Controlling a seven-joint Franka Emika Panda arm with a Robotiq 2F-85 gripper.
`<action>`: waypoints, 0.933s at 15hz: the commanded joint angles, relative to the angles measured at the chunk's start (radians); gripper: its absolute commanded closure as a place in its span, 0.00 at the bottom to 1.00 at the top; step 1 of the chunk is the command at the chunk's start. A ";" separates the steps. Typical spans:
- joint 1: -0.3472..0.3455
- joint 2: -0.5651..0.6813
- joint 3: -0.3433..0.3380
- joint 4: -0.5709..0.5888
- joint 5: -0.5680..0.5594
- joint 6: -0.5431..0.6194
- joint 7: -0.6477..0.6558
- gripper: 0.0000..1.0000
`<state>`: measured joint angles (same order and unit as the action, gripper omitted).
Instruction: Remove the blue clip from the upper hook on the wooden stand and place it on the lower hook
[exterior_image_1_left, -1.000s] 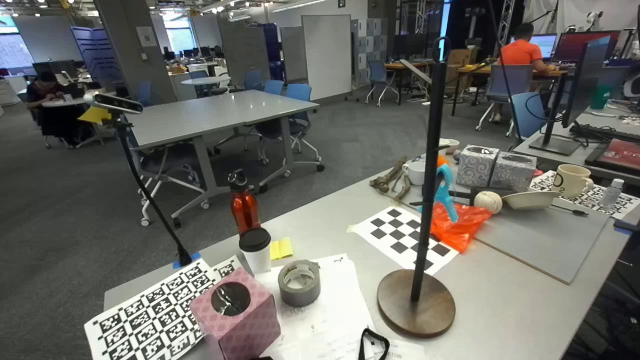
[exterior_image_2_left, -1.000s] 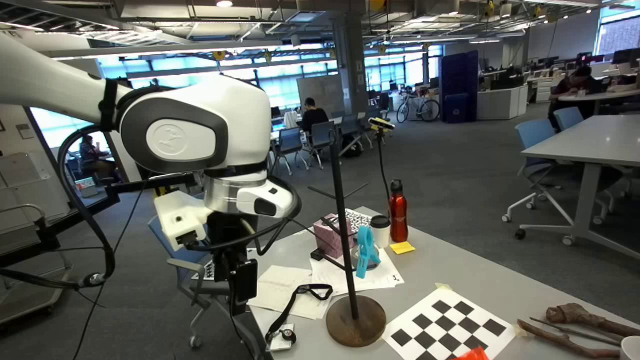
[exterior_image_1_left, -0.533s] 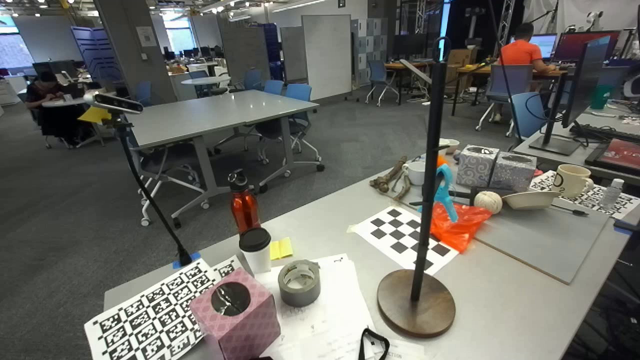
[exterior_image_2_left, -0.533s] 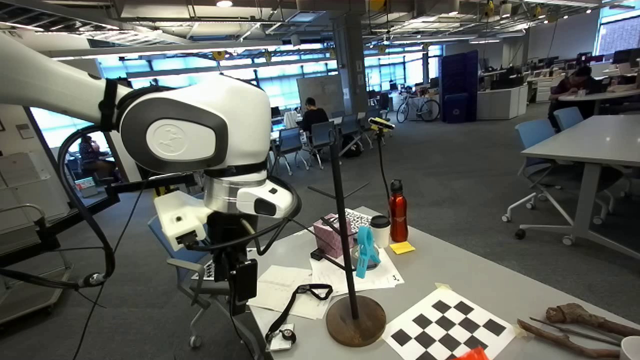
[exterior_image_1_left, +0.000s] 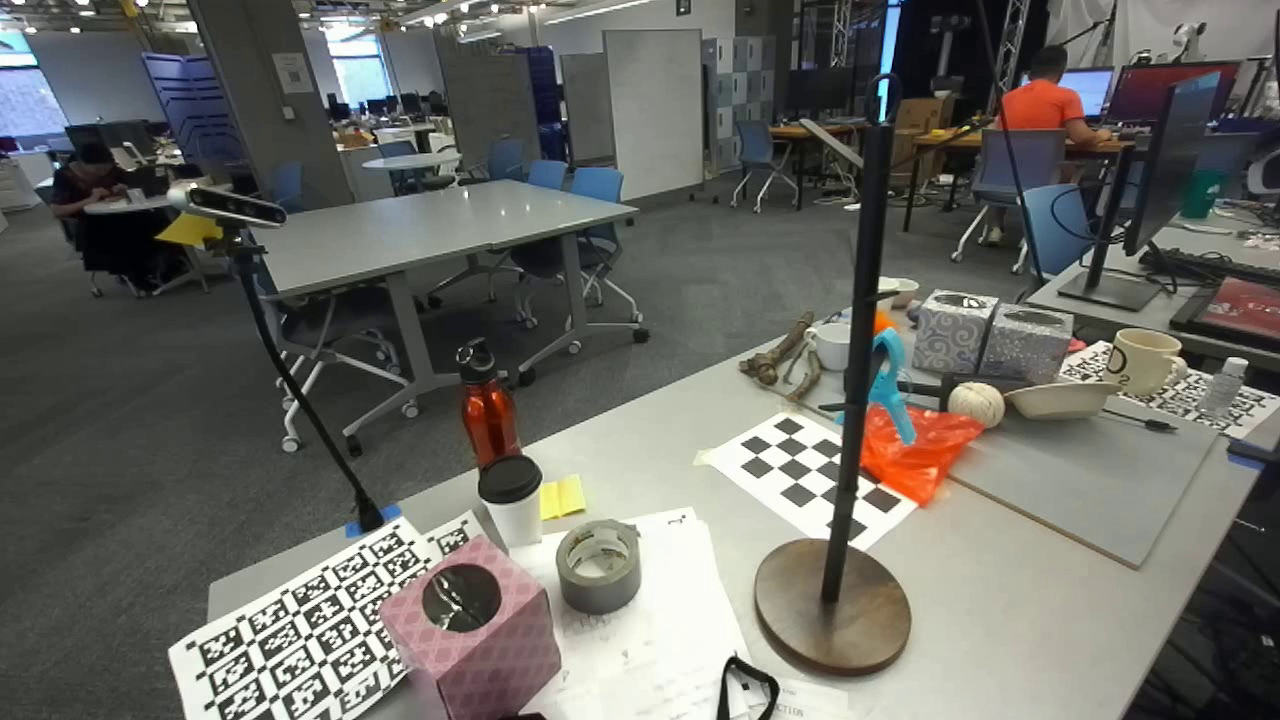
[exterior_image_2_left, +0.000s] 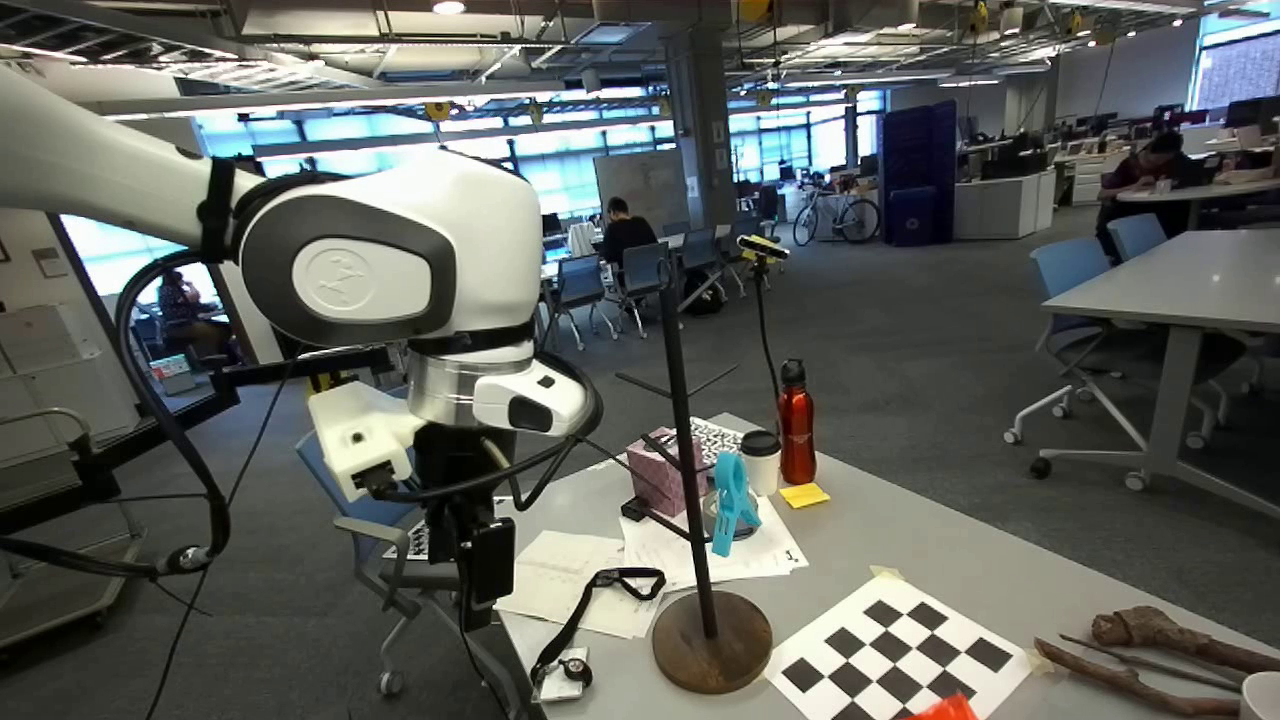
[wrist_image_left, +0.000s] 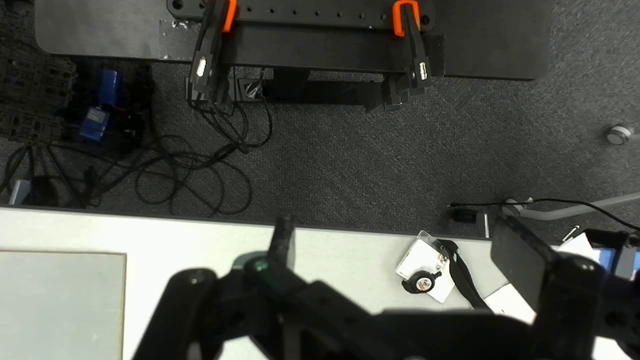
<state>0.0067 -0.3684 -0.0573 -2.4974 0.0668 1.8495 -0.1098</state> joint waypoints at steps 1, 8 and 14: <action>-0.006 0.000 0.005 0.002 0.001 -0.003 -0.002 0.00; -0.006 0.000 0.005 0.002 0.001 -0.003 -0.002 0.00; -0.006 0.000 0.019 0.002 -0.023 0.030 0.012 0.00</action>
<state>0.0066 -0.3683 -0.0559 -2.4973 0.0660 1.8514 -0.1098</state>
